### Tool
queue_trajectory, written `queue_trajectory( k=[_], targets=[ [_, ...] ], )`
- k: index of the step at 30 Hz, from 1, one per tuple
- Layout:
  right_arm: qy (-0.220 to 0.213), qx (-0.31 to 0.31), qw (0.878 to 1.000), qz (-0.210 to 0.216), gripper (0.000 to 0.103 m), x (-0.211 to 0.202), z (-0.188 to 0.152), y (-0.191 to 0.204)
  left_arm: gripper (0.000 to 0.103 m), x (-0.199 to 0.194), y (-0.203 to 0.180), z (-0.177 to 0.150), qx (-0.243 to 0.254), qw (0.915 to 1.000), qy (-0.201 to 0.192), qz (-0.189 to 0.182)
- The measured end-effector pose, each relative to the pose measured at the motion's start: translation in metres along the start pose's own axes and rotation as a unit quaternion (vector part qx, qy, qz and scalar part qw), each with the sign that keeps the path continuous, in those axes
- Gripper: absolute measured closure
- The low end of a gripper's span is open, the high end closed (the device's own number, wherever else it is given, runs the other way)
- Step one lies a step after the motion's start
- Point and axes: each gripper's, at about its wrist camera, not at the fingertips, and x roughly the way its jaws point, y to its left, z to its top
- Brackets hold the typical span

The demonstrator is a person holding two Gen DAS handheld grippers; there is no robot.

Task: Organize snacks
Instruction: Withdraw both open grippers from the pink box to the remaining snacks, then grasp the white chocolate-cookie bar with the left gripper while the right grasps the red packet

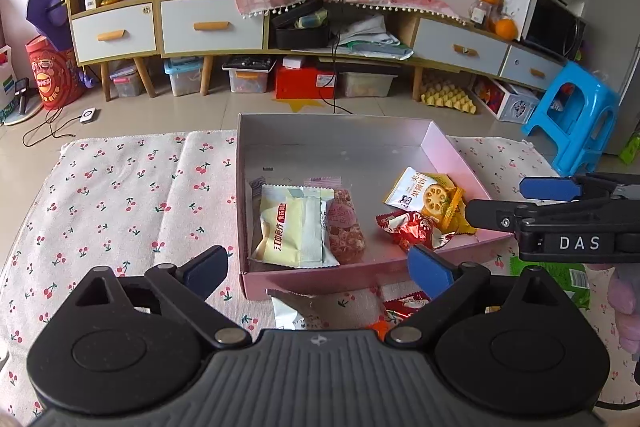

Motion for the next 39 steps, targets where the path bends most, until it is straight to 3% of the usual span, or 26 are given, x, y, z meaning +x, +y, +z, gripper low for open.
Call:
queue_trajectory(
  k=[13,23,29,36,39],
  targets=[
    [0.020,-0.040,0.998,0.034,0.015,-0.024,-0.029,0.017,0.001,-0.016,0.007,-0.018,0.014,0.9995,0.020,0.019],
    [0.034,-0.076,0.996,0.027,0.015,-0.030,-0.056,0.023,0.001,-0.023,0.018,-0.037,0.021,0.9982,0.041,0.037],
    [0.047,-0.072,0.996,0.028,0.015,-0.030,-0.065,0.021,0.001,-0.021,0.022,-0.052,-0.005,0.9971,0.071,0.028],
    [0.057,-0.063,0.996,0.034,0.015,-0.026,-0.067,0.026,0.010,-0.011,0.013,-0.061,-0.030,0.9948,0.094,0.026],
    [0.059,-0.063,0.996,0.037,0.015,-0.023,-0.067,0.030,0.014,-0.004,0.007,-0.063,-0.020,0.9944,0.098,0.035]
  ],
)
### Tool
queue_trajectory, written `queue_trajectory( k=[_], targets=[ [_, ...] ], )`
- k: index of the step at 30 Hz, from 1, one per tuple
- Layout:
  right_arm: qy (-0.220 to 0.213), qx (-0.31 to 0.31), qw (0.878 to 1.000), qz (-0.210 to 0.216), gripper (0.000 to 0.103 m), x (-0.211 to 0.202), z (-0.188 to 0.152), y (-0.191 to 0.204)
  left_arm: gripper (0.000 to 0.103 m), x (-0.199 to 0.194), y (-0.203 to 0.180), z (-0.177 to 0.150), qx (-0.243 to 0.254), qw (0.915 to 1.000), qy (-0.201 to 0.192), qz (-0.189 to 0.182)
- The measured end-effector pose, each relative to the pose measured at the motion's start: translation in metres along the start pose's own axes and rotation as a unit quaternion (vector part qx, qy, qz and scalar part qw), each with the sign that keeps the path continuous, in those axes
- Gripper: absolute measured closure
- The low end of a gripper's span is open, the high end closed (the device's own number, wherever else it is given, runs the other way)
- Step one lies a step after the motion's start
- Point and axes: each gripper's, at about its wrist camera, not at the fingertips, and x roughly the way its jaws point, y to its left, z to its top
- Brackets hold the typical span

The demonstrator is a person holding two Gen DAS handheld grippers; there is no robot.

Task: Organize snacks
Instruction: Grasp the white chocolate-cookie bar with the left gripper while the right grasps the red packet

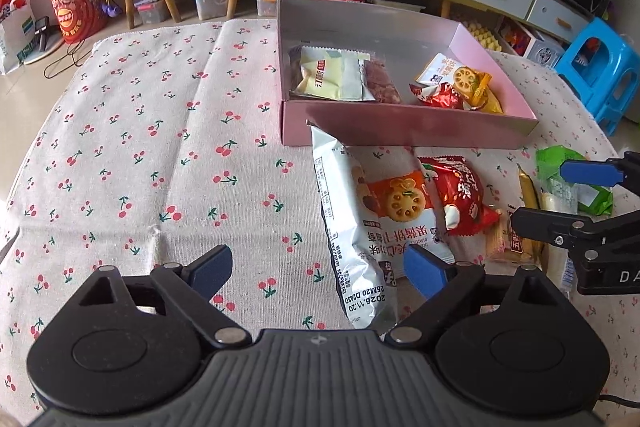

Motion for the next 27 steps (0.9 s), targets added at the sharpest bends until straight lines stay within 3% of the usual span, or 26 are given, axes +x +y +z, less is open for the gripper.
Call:
queue_trajectory(
  k=[6,14,20,27],
  targets=[
    [0.000,0.004,1.000,0.007,0.015,0.005,0.005,0.004,0.014,0.005,0.003,-0.003,0.021,0.9993,0.005,0.030],
    [0.002,0.034,0.999,0.022,0.015,0.019,0.015,0.004,0.011,-0.004,0.030,-0.004,-0.001,0.9991,0.006,0.041],
    [0.007,0.067,0.996,0.050,0.015,0.028,0.023,0.007,0.020,-0.009,0.023,-0.007,0.033,0.9989,-0.015,0.029],
    [0.023,0.112,0.991,0.069,0.015,0.040,0.028,0.005,0.033,0.002,0.016,-0.004,0.035,0.9994,-0.004,0.004]
  ],
)
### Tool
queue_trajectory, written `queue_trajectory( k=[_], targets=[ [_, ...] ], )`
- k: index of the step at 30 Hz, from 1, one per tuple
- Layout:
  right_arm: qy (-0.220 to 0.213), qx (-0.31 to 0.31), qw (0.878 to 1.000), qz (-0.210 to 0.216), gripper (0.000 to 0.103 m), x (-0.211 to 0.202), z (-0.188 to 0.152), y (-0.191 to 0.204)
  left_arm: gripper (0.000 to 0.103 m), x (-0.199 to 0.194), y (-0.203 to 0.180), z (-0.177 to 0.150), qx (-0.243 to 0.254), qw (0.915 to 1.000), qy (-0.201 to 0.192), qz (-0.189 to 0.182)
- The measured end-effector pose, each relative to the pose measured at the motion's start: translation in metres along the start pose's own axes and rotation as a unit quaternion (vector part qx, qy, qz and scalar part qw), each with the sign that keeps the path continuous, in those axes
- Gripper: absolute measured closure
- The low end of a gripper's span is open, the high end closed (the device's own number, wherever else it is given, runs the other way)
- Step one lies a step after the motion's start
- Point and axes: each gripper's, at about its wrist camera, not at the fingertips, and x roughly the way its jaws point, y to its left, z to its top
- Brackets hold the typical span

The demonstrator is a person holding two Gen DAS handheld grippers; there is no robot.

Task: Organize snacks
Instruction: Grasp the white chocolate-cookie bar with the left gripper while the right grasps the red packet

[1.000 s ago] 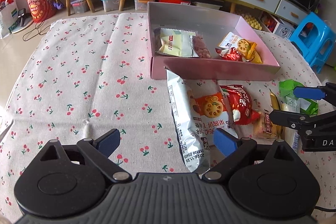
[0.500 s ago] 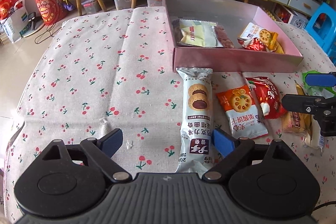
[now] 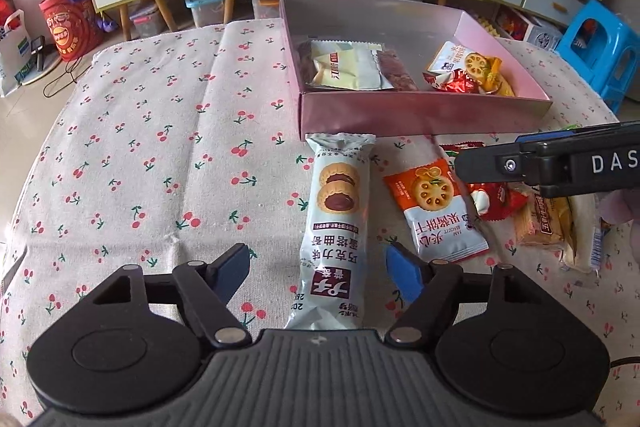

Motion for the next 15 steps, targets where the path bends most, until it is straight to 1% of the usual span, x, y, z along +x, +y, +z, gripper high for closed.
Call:
queue_trajectory(
  k=[2,5,6,8,10,12,13,15],
  targets=[
    [0.009,0.009,1.000,-0.001,0.016,0.004,0.000,-0.001,0.034,0.003,-0.002,0.000,0.004,1.0000,0.002,-0.002],
    [0.017,0.014,1.000,-0.007,0.018,0.010,-0.002,-0.002,0.042,0.006,-0.004,0.000,0.008,0.9999,0.007,-0.008],
    [0.020,0.013,1.000,-0.011,0.022,0.011,-0.003,-0.002,0.043,0.007,-0.005,0.001,0.009,0.9999,0.008,-0.006],
    [0.021,0.012,0.999,-0.024,0.026,0.014,-0.005,-0.002,0.045,0.007,-0.007,0.001,0.011,0.9999,0.006,-0.003],
    [0.024,0.011,0.999,-0.034,0.032,0.016,-0.006,-0.003,0.050,0.007,-0.008,0.002,0.013,0.9999,0.005,-0.004],
    [0.028,0.014,0.999,-0.040,0.040,0.018,-0.008,-0.005,0.050,0.008,-0.009,0.002,0.014,0.9999,0.005,-0.003],
    [0.027,0.016,0.999,-0.040,0.041,0.017,-0.008,-0.006,0.050,0.008,-0.010,0.002,0.014,0.9999,0.005,-0.001],
    [0.025,0.016,0.999,-0.042,0.047,0.016,-0.008,-0.007,0.050,0.008,-0.010,0.002,0.013,0.9999,0.005,-0.001]
  ],
)
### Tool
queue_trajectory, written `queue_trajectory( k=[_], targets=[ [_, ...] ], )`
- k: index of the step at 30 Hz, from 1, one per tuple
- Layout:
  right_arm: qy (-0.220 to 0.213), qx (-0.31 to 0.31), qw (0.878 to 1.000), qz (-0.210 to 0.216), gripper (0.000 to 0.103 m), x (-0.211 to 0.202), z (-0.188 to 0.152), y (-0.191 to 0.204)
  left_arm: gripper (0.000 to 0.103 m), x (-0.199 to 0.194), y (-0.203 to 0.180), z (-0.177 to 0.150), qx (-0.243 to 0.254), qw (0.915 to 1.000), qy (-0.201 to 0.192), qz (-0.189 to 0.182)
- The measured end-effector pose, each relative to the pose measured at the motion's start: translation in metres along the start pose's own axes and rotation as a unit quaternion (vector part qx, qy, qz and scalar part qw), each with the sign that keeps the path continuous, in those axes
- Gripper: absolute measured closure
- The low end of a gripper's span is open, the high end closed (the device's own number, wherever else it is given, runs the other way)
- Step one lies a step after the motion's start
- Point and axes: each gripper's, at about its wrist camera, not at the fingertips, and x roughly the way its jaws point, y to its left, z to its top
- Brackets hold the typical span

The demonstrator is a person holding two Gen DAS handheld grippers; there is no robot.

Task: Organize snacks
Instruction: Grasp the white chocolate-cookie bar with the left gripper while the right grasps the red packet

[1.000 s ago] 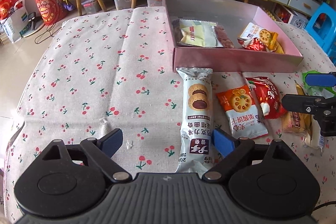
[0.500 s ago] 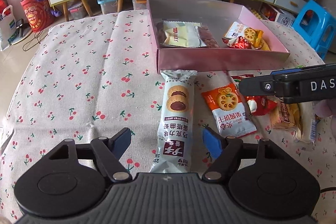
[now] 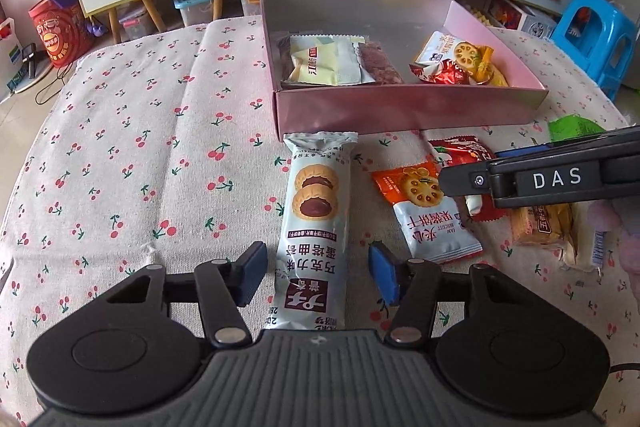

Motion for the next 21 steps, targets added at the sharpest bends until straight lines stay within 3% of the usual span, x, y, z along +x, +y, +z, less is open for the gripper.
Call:
queue_trajectory(
  k=[3,8,13,21],
  targets=[
    [0.000,0.005,1.000,-0.003,0.059,-0.001,0.001,-0.002,0.049,0.000,0.001,0.001,-0.003,1.0000,0.001,-0.003],
    [0.001,0.005,1.000,0.006,0.067,-0.002,0.001,-0.001,0.051,0.000,-0.004,0.000,0.015,0.9999,-0.004,0.003],
    [0.000,-0.004,1.000,0.010,0.067,-0.004,0.001,0.003,0.072,-0.002,-0.005,0.001,0.017,0.9998,-0.005,-0.003],
    [-0.010,-0.010,1.000,0.018,0.068,-0.013,0.002,0.006,0.075,-0.007,-0.001,0.004,0.002,0.9997,0.006,-0.024]
  ],
)
